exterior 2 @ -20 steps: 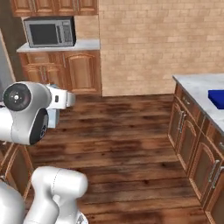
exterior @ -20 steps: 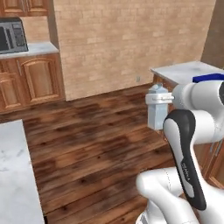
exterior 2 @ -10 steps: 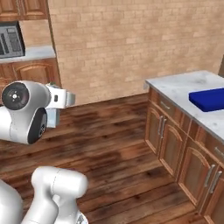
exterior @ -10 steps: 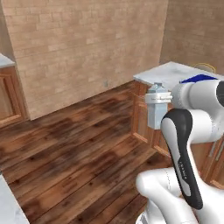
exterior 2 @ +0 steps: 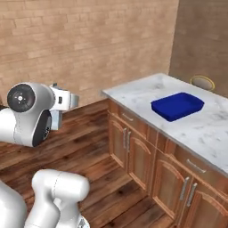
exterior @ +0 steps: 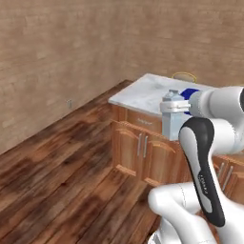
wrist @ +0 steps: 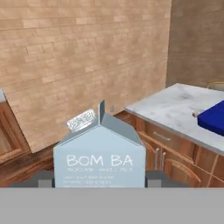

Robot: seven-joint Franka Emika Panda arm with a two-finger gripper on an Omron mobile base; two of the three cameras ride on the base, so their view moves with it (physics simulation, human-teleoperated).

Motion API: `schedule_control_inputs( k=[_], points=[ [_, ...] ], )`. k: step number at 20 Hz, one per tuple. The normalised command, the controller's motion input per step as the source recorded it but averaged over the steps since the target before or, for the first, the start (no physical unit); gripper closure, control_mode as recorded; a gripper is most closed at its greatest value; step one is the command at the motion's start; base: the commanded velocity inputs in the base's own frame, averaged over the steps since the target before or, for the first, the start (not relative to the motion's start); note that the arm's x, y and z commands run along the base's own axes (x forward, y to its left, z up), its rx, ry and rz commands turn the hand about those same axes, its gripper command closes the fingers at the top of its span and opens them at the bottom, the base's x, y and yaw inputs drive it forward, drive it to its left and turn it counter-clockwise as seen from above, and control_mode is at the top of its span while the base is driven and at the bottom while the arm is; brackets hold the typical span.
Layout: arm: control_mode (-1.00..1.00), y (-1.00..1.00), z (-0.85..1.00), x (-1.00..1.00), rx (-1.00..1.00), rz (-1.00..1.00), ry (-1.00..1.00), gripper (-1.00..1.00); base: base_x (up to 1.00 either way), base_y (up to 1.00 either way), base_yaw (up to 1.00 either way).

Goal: Take out the milk from the fridge and place it on the tray on the counter. Then take the sugar cube near the tray and place it in the tray.

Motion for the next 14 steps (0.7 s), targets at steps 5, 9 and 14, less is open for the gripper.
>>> schedule_control_inputs(
  k=[5,9,14],
  points=[
    [1.0,0.0,0.0,0.0,0.0,0.0,0.0,1.0,0.75,0.55,-0.76],
    [1.0,0.0,0.0,0.0,0.0,0.0,0.0,1.0,0.44,0.56,-0.85],
    [1.0,0.0,0.0,0.0,0.0,0.0,0.0,1.0,0.33,0.71,-0.77]
  ],
)
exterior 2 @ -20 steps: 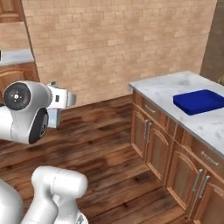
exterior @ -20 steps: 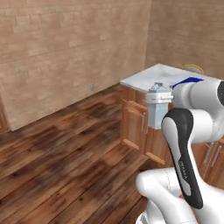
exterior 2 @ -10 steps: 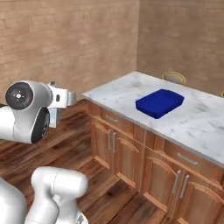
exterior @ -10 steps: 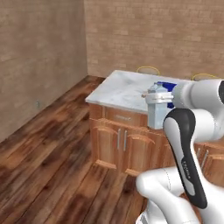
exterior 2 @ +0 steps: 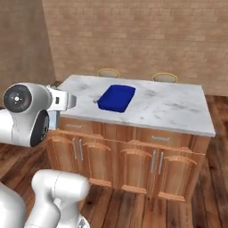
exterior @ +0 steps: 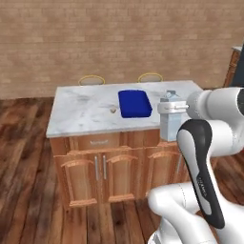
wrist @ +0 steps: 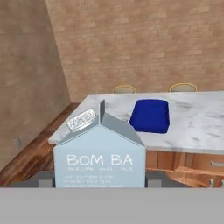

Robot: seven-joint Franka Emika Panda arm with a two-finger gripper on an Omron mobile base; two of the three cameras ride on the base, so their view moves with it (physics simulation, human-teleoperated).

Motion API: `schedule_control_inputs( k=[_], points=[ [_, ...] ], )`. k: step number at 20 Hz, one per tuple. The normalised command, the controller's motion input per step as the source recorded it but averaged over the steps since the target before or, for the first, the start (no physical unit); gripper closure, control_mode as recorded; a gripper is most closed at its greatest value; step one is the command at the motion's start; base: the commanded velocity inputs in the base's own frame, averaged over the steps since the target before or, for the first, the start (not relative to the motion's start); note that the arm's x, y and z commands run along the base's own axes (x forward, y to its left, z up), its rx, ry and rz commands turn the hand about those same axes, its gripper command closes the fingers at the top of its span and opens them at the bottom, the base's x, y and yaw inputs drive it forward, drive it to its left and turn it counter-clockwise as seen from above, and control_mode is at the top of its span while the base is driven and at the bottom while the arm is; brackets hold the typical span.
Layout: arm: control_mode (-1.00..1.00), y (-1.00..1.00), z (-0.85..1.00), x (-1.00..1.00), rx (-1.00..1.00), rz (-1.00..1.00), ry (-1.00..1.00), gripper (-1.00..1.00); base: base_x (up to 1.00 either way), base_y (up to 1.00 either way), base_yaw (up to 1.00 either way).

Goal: Take out the milk from the fridge and place it on the tray on the counter. Then take the sugar cube near the tray and place it in the tray.

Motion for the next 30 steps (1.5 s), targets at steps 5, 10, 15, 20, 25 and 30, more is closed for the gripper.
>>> schedule_control_inputs(
  k=[5,10,15,20,25,30],
  points=[
    [1.0,0.0,0.0,0.0,0.0,0.0,0.0,1.0,0.97,0.76,-0.54],
    [1.0,0.0,0.0,0.0,0.0,0.0,0.0,1.0,0.75,0.17,-0.23],
    [1.0,0.0,0.0,0.0,0.0,0.0,0.0,1.0,0.22,-0.21,-0.07],
    [1.0,0.0,0.0,0.0,0.0,0.0,0.0,1.0,0.51,0.22,-0.16],
    [1.0,0.0,0.0,0.0,0.0,0.0,0.0,1.0,0.6,0.03,-0.17],
    [1.0,0.0,0.0,0.0,0.0,0.0,0.0,1.0,0.76,0.17,-0.09]
  ],
)
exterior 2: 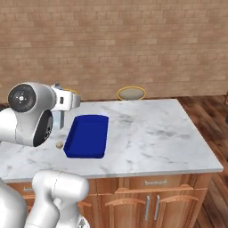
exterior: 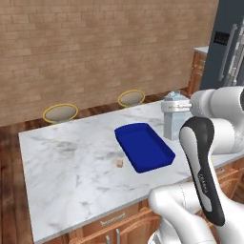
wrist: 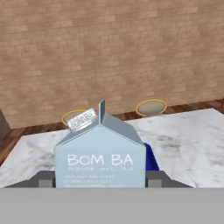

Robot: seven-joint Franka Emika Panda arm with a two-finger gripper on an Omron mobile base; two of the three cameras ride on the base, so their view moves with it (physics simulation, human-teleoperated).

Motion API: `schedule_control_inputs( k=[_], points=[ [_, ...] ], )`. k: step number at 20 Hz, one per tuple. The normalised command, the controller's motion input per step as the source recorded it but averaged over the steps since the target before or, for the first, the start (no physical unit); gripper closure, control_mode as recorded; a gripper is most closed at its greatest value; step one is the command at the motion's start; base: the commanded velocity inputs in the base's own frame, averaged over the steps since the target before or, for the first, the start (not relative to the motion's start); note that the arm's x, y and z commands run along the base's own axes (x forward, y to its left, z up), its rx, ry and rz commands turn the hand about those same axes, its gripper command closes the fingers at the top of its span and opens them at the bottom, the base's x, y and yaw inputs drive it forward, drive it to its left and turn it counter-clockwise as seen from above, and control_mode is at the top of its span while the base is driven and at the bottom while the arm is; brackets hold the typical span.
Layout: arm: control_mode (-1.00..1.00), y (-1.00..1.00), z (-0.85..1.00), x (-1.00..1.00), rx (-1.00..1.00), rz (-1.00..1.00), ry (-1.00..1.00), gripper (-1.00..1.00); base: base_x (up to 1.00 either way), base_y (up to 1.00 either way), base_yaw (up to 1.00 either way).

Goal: Take out the milk from the fridge and place it on the tray on the counter. Then take the sugar cube near the tray and place it in the tray.

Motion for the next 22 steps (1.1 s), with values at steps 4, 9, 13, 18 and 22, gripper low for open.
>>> schedule_control_inputs(
  k=[4,9,13,18,22],
  points=[
    [1.0,0.0,0.0,0.0,0.0,0.0,0.0,1.0,0.96,0.14,-0.01],
    [1.0,0.0,0.0,0.0,0.0,0.0,0.0,1.0,0.87,-0.13,0.05],
    [1.0,0.0,0.0,0.0,0.0,0.0,0.0,1.0,0.57,-0.26,0.29],
    [1.0,0.0,0.0,0.0,0.0,0.0,0.0,1.0,0.52,-0.13,0.22],
    [-1.0,-0.16,-0.21,0.42,0.0,0.04,0.01,1.0,0.36,-0.09,0.01]
  ],
)
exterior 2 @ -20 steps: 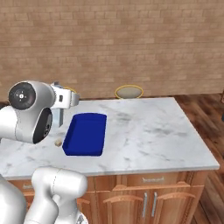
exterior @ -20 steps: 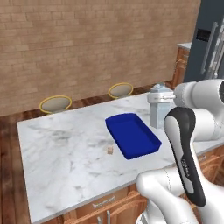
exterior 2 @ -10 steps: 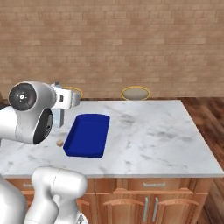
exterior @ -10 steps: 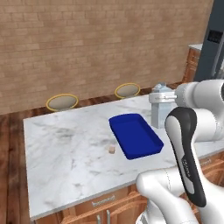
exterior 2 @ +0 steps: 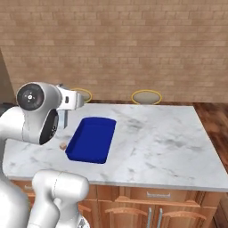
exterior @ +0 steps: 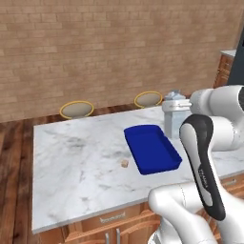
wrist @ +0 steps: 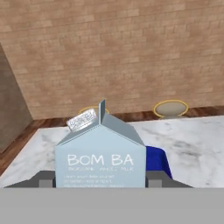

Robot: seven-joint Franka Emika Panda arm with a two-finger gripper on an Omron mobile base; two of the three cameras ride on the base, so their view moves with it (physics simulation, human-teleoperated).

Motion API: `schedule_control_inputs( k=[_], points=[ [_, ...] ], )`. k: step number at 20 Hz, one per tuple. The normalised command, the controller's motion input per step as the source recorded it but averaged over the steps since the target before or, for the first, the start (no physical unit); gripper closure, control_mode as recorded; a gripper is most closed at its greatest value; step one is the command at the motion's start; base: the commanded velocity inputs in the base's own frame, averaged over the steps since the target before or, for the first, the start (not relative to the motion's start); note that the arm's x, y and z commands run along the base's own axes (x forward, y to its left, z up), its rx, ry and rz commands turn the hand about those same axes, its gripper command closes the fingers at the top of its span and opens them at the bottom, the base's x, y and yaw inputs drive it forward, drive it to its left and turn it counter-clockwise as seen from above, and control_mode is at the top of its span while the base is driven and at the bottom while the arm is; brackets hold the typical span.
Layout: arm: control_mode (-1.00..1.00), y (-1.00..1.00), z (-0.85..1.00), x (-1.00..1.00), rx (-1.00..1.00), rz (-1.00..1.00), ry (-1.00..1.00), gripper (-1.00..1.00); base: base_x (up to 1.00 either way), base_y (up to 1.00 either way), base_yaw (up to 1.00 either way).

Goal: Take out the milk from the fridge and place it on the tray on the counter. Then take the sugar cube near the tray and place it in the tray.

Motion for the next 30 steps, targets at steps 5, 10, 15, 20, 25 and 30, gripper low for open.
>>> schedule_control_inputs(
  k=[5,10,15,20,25,30],
  points=[
    [-1.0,-0.26,-0.44,0.79,0.0,0.15,0.0,1.0,0.0,0.0,0.0],
    [-1.0,-0.03,-0.43,0.6,0.0,0.25,-0.03,1.0,0.0,0.0,0.0],
    [-1.0,-0.1,-0.43,0.69,0.04,0.32,0.0,1.0,0.0,0.0,0.0],
    [-1.0,-0.35,-0.48,0.52,0.12,0.25,-0.03,1.0,0.0,0.0,0.0],
    [-1.0,-0.41,-0.38,0.35,0.17,0.23,-0.17,1.0,0.0,0.0,0.0],
    [-1.0,-0.13,-0.26,0.33,0.03,0.15,-0.12,1.0,0.0,0.0,0.0]
  ],
)
